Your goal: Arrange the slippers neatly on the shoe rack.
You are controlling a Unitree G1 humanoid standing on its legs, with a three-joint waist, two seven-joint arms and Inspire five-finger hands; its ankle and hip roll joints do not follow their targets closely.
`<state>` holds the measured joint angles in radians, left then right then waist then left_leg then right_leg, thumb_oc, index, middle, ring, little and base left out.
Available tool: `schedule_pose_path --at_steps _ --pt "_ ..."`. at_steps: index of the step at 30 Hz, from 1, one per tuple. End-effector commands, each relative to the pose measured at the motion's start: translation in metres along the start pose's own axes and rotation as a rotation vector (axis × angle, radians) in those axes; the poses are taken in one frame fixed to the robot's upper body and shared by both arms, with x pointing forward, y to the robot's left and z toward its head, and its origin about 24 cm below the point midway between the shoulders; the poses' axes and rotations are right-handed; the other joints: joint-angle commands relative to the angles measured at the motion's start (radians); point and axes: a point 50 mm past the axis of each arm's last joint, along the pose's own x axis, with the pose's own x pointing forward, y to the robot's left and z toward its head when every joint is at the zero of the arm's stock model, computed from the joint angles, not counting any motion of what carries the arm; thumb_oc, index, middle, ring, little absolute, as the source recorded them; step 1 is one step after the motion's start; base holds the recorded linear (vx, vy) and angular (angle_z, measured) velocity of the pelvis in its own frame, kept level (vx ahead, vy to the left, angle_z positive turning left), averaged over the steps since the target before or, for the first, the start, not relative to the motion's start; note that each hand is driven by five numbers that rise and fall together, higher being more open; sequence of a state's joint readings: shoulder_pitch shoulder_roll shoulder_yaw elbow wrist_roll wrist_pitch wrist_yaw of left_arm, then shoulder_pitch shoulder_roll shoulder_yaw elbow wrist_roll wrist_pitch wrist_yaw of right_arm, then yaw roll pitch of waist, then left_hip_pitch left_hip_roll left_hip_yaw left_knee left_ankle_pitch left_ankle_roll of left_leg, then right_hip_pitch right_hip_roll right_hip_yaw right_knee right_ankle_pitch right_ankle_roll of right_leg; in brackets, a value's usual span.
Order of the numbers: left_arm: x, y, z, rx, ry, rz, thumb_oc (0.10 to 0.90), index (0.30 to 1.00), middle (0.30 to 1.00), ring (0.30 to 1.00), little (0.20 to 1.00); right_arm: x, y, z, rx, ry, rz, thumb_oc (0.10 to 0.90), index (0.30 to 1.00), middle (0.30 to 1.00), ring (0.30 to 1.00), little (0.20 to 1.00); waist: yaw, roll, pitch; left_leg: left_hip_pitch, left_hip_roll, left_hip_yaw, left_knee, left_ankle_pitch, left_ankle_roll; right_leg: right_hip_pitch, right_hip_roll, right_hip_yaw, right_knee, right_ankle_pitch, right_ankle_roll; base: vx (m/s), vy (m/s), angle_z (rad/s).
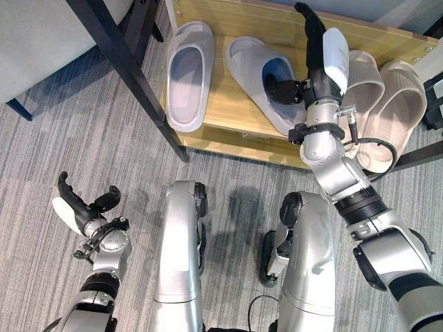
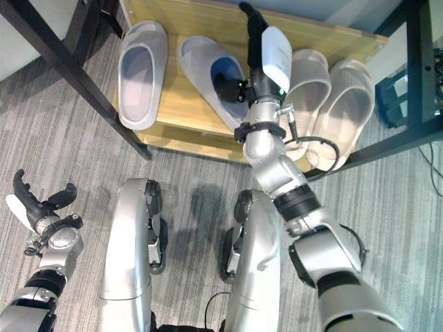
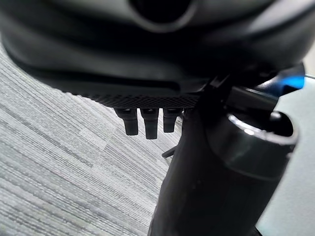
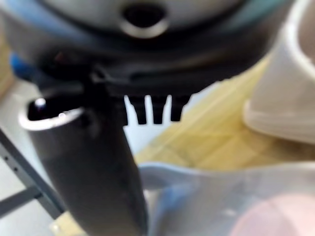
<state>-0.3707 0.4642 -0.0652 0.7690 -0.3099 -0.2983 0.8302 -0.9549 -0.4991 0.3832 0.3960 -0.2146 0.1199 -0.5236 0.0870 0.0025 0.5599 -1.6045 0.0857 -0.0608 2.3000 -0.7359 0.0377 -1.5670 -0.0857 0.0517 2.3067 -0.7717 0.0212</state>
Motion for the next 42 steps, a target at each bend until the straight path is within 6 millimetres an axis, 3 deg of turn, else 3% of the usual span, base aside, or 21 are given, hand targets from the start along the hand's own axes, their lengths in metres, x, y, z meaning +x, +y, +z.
schedule_pose_path --at_steps 1,15,22,26,31,42 --pt "0.007 0.008 0.017 0.004 -0.128 0.003 0.800 0.900 0.900 0.900 0.900 0.015 -0.051 0.055 0.087 -0.275 -0.222 0.800 0.900 0.900 0.900 0.900 0.050 -0.017 -0.040 0.034 -0.077 -0.079 0.053 -0.050 0.008 0.003 0.016 0.043 0.025 0.073 -0.094 0.00 0.000 0.00" --pt "0.000 0.010 0.019 0.045 -0.196 -0.033 0.800 0.900 0.900 0.900 0.900 -0.005 -0.071 0.072 0.012 -0.454 -0.354 0.800 0.900 0.900 0.900 0.900 0.047 -0.015 -0.040 0.034 -0.076 -0.069 0.054 -0.046 0.004 -0.002 0.017 0.039 0.030 0.070 -0.094 0.00 0.000 0.00" --pt "-0.009 0.013 0.010 0.076 -0.199 -0.044 0.800 0.900 0.900 0.900 0.900 -0.042 -0.073 0.082 0.072 -0.553 -0.383 0.800 0.900 0.900 0.900 0.900 0.034 -0.019 -0.040 0.034 -0.073 -0.061 0.052 -0.046 0.006 -0.003 0.016 0.037 0.027 0.070 -0.094 0.00 0.000 0.00" --pt "-0.013 0.016 0.005 0.090 -0.195 -0.045 0.800 0.900 0.900 0.900 0.900 -0.064 -0.065 0.081 0.155 -0.546 -0.351 0.800 0.900 0.900 0.900 0.900 0.027 -0.021 -0.040 0.034 -0.071 -0.055 0.050 -0.043 0.007 -0.003 0.017 0.038 0.024 0.071 -0.096 0.00 0.000 0.00" --pt "-0.020 0.019 -0.005 0.111 -0.173 -0.041 0.800 0.900 0.900 0.900 0.900 -0.091 -0.050 0.066 0.223 -0.460 -0.270 0.800 0.900 0.900 0.900 0.900 0.013 -0.017 -0.040 0.034 -0.069 -0.052 0.050 -0.041 0.010 -0.003 0.016 0.039 0.024 0.067 -0.097 0.00 0.000 0.00" --pt "-0.020 0.019 -0.008 0.106 -0.149 -0.026 0.800 0.900 0.900 0.900 0.900 -0.102 -0.024 0.054 0.402 -0.357 -0.091 0.800 0.900 0.900 0.900 0.900 0.007 -0.011 -0.040 0.034 -0.070 -0.050 0.047 -0.030 0.006 -0.003 0.016 0.043 0.027 0.062 -0.099 0.00 0.000 0.00"
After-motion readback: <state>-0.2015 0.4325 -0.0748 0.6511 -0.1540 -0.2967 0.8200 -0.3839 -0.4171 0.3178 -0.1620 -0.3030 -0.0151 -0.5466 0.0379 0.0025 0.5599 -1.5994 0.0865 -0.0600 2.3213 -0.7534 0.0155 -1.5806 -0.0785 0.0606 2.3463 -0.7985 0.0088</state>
